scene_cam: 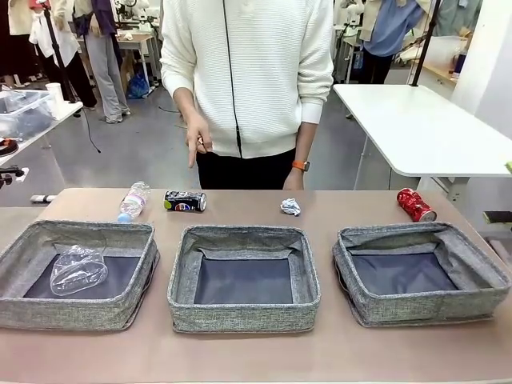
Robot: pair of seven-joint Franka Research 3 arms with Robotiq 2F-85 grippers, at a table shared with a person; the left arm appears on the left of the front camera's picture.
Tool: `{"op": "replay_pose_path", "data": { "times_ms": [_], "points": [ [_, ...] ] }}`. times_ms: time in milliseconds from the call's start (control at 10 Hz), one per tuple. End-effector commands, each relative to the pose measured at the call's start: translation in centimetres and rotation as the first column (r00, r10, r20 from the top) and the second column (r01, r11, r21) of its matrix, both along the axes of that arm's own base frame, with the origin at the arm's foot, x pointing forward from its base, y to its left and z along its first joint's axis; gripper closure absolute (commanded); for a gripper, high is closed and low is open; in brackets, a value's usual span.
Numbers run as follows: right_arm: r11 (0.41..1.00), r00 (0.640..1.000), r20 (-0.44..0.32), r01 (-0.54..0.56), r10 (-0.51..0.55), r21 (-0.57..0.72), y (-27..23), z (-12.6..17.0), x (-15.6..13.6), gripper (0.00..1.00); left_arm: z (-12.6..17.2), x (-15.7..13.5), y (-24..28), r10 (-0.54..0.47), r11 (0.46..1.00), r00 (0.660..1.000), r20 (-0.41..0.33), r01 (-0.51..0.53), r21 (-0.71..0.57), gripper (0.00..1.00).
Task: Sort the waste into the appropriate baskets.
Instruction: Pick up the waste item pointed out by the person.
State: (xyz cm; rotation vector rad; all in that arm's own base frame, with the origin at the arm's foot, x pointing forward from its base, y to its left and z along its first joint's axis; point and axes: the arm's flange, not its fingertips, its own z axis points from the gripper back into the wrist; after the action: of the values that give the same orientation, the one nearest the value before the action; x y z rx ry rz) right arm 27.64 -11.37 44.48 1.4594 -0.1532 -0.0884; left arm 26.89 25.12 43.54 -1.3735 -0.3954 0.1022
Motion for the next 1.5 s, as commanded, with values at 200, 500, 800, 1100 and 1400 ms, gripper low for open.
{"op": "replay_pose_path", "data": {
  "times_ms": [200, 500, 800, 1100, 1400],
  "points": [
    [1.000, 1.000, -0.011, 0.010, -0.010, 0.028, 0.1, 0.7, 0.1, 0.00, 0.2, -0.2, 0.0, -0.014, 1.000, 1.000, 0.014, 0.014, 0.002, 0.00],
    [1.000, 1.000, -0.011, 0.010, -0.010, 0.028, 0.1, 0.7, 0.1, 0.00, 2.7, 2.4, -3.6, 0.003, 0.930, 0.985, 0.175, -0.067, 0.362, 0.00],
    [1.000, 1.000, -0.011, 0.010, -0.010, 0.028, 0.1, 0.7, 0.1, 0.00, 7.8, 8.4, -16.6, -0.363, 0.707, 0.800, 0.477, -0.096, 0.701, 0.00],
    [1.000, 1.000, -0.011, 0.010, -0.010, 0.028, 0.1, 0.7, 0.1, 0.00, 6.4, 12.3, -29.6, -0.717, 0.425, 0.411, 0.563, -0.383, 0.820, 0.00],
    [1.000, 1.000, -0.011, 0.010, -0.010, 0.028, 0.1, 0.7, 0.1, 0.00, 1.9, 9.6, -37.8, -0.939, 0.265, 0.052, 0.340, -0.522, 0.811, 0.00]
  ]
}}
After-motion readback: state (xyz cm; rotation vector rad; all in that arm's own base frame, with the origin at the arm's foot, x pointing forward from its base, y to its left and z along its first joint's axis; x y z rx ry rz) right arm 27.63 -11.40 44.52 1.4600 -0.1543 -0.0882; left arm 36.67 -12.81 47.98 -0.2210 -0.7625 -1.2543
